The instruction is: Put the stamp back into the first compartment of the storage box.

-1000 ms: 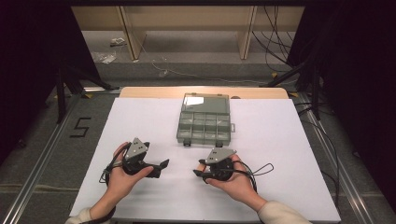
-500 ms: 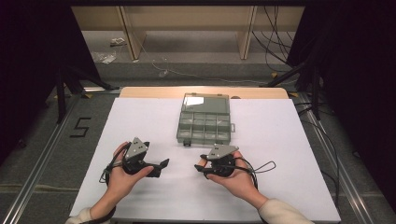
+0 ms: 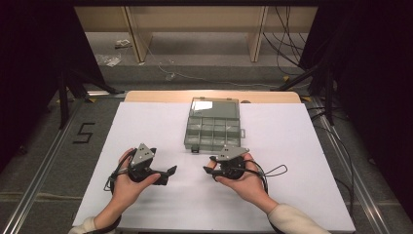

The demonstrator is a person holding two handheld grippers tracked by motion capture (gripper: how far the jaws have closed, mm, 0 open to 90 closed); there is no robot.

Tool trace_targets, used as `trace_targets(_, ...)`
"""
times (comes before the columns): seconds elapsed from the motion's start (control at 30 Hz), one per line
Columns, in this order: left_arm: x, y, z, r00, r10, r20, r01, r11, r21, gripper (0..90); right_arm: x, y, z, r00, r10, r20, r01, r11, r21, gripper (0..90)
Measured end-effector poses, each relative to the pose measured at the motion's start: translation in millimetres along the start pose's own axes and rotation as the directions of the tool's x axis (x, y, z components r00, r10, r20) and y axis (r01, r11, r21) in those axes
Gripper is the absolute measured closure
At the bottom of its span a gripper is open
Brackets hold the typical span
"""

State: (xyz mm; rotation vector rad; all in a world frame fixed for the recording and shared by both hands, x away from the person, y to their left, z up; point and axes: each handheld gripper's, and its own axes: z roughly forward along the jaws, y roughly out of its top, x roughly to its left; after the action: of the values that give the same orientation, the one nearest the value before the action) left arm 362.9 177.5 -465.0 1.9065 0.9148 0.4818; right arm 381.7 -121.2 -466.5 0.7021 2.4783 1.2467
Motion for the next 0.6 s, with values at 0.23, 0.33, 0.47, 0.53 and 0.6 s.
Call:
trace_targets(0.23,0.6,-0.5,0.6,1.0000,-0.002,0.001,0.002,1.0000,0.003,0.2,-5.1,3.4,0.3,0.9999,0.008,0.014,-0.008,0.9999,-0.007,55.9)
trace_targets(0.33,0.3,-0.3,0.7,1.0000,0.000,0.002,0.000,1.0000,0.002,0.2,-6.0,5.1,0.9,0.9998,0.010,0.017,-0.010,0.9999,-0.010,56.0)
trace_targets(0.47,0.1,-0.6,0.7,1.0000,0.001,0.002,-0.001,1.0000,0.002,0.2,-7.6,8.0,1.9,0.9997,0.011,0.022,-0.011,0.9998,-0.017,56.0)
trace_targets(0.53,0.3,-0.5,0.5,1.0000,-0.002,0.002,0.002,1.0000,0.001,0.2,-8.3,9.2,2.4,0.9995,0.013,0.027,-0.013,0.9997,-0.020,56.0)
trace_targets(0.6,0.4,-0.4,0.4,1.0000,-0.002,0.001,0.002,1.0000,0.001,0.2,-8.9,10.2,3.0,0.9995,0.015,0.029,-0.015,0.9997,-0.022,56.0)
